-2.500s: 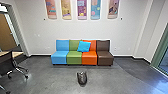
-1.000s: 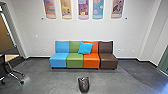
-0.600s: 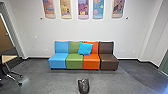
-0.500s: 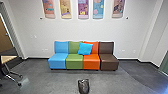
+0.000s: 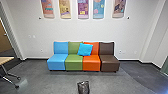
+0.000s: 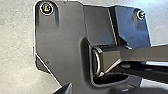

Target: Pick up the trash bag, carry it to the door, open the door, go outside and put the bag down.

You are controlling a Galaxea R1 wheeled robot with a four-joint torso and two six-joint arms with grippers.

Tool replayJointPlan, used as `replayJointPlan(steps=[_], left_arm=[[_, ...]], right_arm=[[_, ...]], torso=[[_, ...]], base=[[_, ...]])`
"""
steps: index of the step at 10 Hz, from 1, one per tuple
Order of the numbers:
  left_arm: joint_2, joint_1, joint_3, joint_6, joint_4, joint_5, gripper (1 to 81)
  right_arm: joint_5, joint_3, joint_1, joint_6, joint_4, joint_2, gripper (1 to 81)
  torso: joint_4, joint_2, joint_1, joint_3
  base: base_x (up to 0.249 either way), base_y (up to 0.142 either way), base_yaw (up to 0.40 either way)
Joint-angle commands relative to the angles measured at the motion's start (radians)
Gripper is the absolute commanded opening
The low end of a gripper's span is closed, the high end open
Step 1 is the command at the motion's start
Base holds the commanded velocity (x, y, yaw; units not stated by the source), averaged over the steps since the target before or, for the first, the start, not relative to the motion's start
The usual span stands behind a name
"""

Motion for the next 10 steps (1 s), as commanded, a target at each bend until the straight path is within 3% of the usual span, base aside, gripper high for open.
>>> replayJointPlan(steps=[1,10], left_arm=[[-0.003,-0.036,0.002,0.004,0.003,0.058,81.1],[-0.004,-0.036,0.002,0.004,0.007,0.058,81.1]], right_arm=[[-0.066,0.006,0.039,-0.002,0.004,-0.004,81.1],[-0.069,0.006,0.039,-0.005,-0.01,0.007,81.1]], torso=[[0.0,0.0,0.0,0.0],[0.0,0.0,0.0,0.0]], base=[[0.136,0.0,0.0],[0.136,0.0,0.0]])
